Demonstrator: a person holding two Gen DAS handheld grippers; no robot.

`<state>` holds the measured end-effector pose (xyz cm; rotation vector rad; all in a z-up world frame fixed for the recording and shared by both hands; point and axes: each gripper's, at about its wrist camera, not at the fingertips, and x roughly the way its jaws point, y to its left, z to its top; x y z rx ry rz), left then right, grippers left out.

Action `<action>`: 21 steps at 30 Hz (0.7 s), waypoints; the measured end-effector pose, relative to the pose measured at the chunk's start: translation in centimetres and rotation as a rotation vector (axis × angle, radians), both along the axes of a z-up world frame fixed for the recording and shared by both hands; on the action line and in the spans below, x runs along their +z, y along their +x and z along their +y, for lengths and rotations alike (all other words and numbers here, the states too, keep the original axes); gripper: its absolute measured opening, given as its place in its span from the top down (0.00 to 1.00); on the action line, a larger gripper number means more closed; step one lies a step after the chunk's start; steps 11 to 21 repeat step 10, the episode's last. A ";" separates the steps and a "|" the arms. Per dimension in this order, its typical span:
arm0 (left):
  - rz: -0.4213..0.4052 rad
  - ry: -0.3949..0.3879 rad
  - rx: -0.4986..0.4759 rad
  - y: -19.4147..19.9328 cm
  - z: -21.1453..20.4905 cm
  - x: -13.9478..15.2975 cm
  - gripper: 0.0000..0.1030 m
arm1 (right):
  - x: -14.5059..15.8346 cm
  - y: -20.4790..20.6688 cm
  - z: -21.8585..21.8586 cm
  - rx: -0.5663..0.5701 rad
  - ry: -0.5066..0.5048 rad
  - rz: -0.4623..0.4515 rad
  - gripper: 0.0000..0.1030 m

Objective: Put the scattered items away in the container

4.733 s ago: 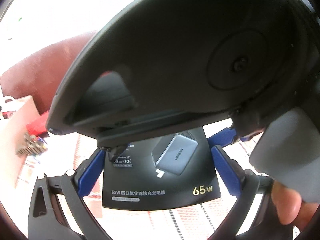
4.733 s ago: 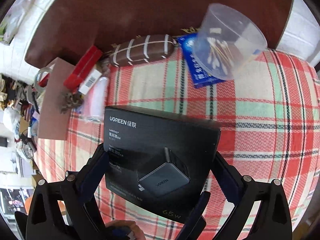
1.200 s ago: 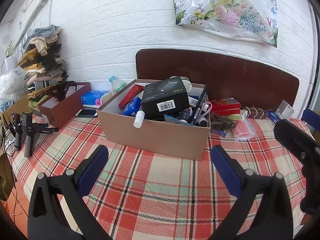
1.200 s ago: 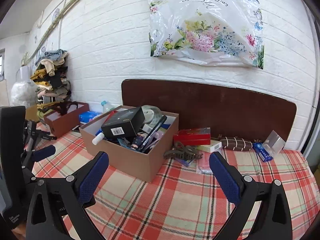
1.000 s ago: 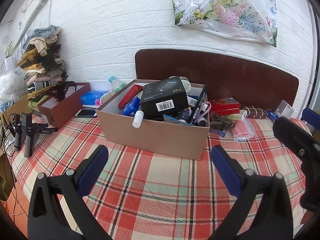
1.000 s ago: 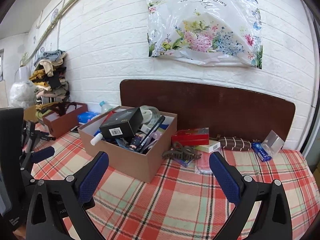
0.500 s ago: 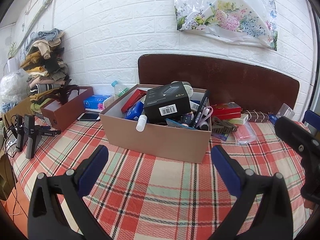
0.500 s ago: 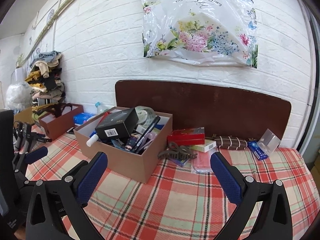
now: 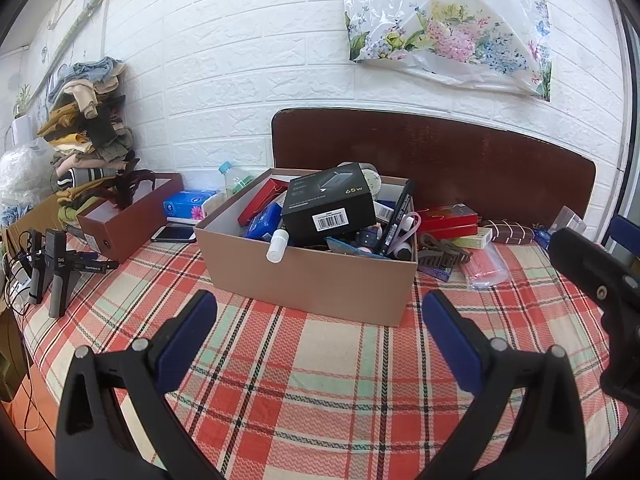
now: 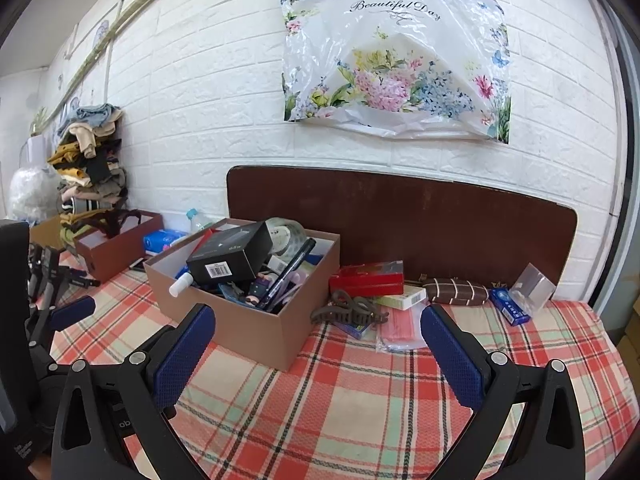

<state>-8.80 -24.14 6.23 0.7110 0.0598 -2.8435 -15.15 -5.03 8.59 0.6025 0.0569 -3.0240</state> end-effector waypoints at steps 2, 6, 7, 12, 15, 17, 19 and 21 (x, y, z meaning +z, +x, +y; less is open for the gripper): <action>0.003 -0.002 0.004 0.0 0.0 0.0 0.00 | 0.0 0.0 0.0 0.001 0.000 0.000 0.00; 0.003 0.003 0.002 0.1 0.0 0.1 0.00 | 0.0 0.0 0.0 0.002 0.001 0.001 0.00; 0.004 0.001 0.002 0.1 0.0 0.1 0.00 | 0.0 0.1 0.0 0.002 0.001 0.002 0.00; -0.002 -0.002 0.000 0.0 0.1 0.1 0.00 | -0.1 0.0 0.0 0.004 0.002 -0.002 0.00; -0.002 -0.002 0.000 0.0 0.1 0.1 0.00 | -0.1 0.0 0.0 0.004 0.002 -0.002 0.00; -0.002 -0.002 0.000 0.0 0.1 0.1 0.00 | -0.1 0.0 0.0 0.004 0.002 -0.002 0.00; -0.002 -0.002 0.000 0.0 0.1 0.1 0.00 | -0.1 0.0 0.0 0.004 0.002 -0.002 0.00; -0.002 -0.002 0.000 0.0 0.1 0.1 0.00 | -0.1 0.0 0.0 0.004 0.002 -0.002 0.00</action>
